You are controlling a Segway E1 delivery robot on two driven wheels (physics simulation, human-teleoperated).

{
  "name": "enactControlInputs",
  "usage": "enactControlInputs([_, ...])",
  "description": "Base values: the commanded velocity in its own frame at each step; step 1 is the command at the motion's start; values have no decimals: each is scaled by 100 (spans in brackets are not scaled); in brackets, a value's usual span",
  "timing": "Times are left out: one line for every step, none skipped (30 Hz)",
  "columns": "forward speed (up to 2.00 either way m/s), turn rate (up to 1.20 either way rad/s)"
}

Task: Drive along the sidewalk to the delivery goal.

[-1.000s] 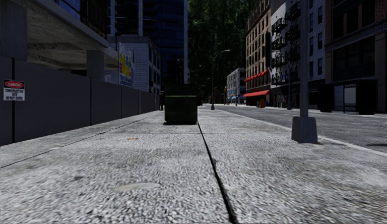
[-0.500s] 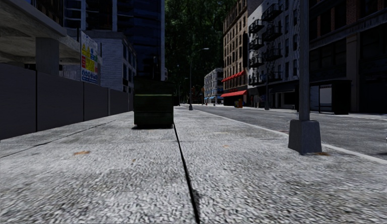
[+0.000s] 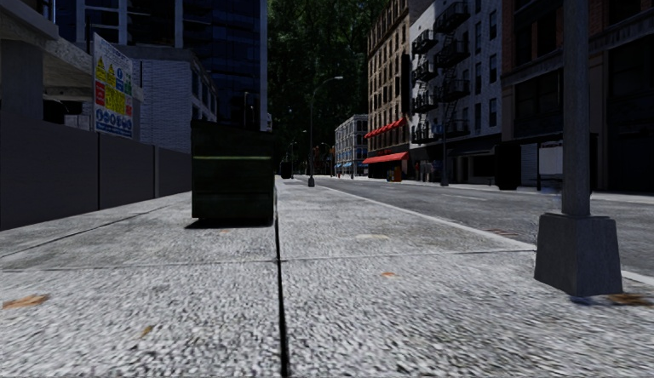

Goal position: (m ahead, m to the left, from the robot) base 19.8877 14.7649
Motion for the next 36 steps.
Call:
enactControlInputs([200,0])
enactControlInputs([200,0])
enactControlInputs([200,0])
enactControlInputs([200,0])
enactControlInputs([200,0])
enactControlInputs([200,0])
enactControlInputs([200,0])
enactControlInputs([200,0])
enactControlInputs([200,0])
enactControlInputs([200,0])
enactControlInputs([200,0])
enactControlInputs([200,0])
enactControlInputs([200,0])
enactControlInputs([200,0])
enactControlInputs([200,0])
enactControlInputs([200,0])
enactControlInputs([200,0])
enactControlInputs([200,0])
enactControlInputs([200,0])
enactControlInputs([200,0])
enactControlInputs([200,0])
enactControlInputs([200,0])
enactControlInputs([200,0])
enactControlInputs([200,0])
enactControlInputs([200,0])
enactControlInputs([200,0])
enactControlInputs([200,0])
enactControlInputs([200,0])
enactControlInputs([200,0])
enactControlInputs([200,0])
enactControlInputs([200,0])
enactControlInputs([200,0])
enactControlInputs([200,0])
enactControlInputs([200,0])
enactControlInputs([200,0])
enactControlInputs([200,0])
